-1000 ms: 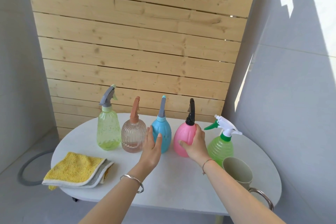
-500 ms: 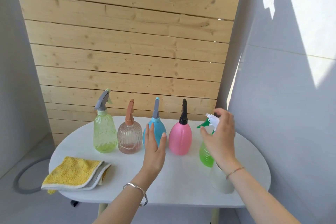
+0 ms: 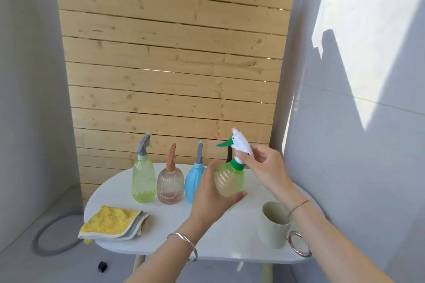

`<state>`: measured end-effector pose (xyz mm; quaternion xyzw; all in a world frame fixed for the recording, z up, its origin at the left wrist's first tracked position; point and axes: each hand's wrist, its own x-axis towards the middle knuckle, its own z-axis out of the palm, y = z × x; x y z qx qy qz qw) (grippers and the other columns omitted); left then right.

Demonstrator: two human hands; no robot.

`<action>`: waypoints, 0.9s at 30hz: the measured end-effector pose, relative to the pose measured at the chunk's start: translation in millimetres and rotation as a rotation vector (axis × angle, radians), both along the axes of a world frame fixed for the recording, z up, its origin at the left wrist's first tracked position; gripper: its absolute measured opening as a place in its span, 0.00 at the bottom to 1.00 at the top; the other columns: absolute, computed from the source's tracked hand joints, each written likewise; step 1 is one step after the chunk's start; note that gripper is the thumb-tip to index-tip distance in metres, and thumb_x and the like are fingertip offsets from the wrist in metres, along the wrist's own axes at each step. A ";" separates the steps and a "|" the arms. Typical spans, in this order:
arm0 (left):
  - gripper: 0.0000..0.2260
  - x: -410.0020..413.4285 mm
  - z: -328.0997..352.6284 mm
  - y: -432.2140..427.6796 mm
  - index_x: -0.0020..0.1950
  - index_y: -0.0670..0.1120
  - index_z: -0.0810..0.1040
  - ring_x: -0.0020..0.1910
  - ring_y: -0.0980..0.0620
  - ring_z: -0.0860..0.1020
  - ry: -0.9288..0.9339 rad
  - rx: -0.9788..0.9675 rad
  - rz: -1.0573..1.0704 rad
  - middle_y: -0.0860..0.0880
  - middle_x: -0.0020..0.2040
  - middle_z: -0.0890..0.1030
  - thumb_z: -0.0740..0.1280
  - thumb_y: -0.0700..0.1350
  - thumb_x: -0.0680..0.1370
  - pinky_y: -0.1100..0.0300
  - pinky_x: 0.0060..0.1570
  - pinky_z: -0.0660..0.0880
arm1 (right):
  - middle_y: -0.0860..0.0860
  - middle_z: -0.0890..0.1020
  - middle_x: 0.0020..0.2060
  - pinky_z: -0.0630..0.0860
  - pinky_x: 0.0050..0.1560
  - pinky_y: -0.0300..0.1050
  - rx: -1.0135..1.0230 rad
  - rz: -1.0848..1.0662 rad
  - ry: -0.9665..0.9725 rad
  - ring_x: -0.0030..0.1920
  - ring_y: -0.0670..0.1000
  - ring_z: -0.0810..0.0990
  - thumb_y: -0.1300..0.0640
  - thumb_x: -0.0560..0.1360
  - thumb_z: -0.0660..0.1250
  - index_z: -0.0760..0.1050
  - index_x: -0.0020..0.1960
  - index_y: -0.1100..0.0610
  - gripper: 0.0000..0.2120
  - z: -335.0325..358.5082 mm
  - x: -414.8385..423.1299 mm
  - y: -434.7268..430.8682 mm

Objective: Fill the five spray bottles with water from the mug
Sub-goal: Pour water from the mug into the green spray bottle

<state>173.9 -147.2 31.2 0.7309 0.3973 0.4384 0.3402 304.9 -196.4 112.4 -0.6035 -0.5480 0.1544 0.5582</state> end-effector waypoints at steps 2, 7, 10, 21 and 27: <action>0.34 -8.8 7.4 -11.3 0.62 0.65 0.64 0.61 0.62 0.70 -0.031 0.045 0.026 0.65 0.59 0.72 0.80 0.54 0.65 0.67 0.57 0.68 | 0.49 0.85 0.43 0.78 0.47 0.38 -0.017 0.072 0.099 0.43 0.43 0.82 0.52 0.70 0.74 0.81 0.48 0.51 0.08 -1.2 -18.7 -12.7; 0.25 -28.8 27.7 -43.9 0.52 0.64 0.68 0.52 0.73 0.73 -0.157 -0.007 0.001 0.63 0.51 0.77 0.80 0.50 0.66 0.78 0.45 0.68 | 0.45 0.86 0.40 0.74 0.41 0.30 0.013 0.144 0.225 0.41 0.40 0.82 0.58 0.70 0.75 0.82 0.49 0.51 0.08 -0.3 -45.4 -36.4; 0.29 -42.1 35.3 -49.1 0.57 0.59 0.72 0.55 0.66 0.76 -0.117 -0.131 -0.075 0.59 0.54 0.79 0.79 0.60 0.60 0.70 0.52 0.72 | 0.45 0.86 0.40 0.74 0.39 0.30 0.011 0.183 0.275 0.38 0.39 0.81 0.57 0.72 0.73 0.83 0.49 0.53 0.06 5.0 -51.5 -45.6; 0.40 -75.6 51.9 -55.0 0.65 0.55 0.72 0.57 0.54 0.81 -0.094 -0.423 -0.351 0.51 0.63 0.80 0.76 0.70 0.58 0.48 0.64 0.75 | 0.54 0.83 0.45 0.77 0.36 0.35 -0.061 0.388 0.674 0.39 0.47 0.83 0.56 0.71 0.71 0.79 0.58 0.62 0.17 25.3 -58.1 -64.8; 0.34 -84.6 50.8 -57.0 0.70 0.53 0.72 0.66 0.51 0.77 -0.268 -0.632 -0.544 0.50 0.66 0.79 0.69 0.67 0.68 0.45 0.68 0.72 | 0.54 0.83 0.39 0.78 0.36 0.40 -0.067 0.479 0.736 0.36 0.50 0.83 0.55 0.70 0.69 0.79 0.53 0.61 0.14 31.7 -59.5 -66.0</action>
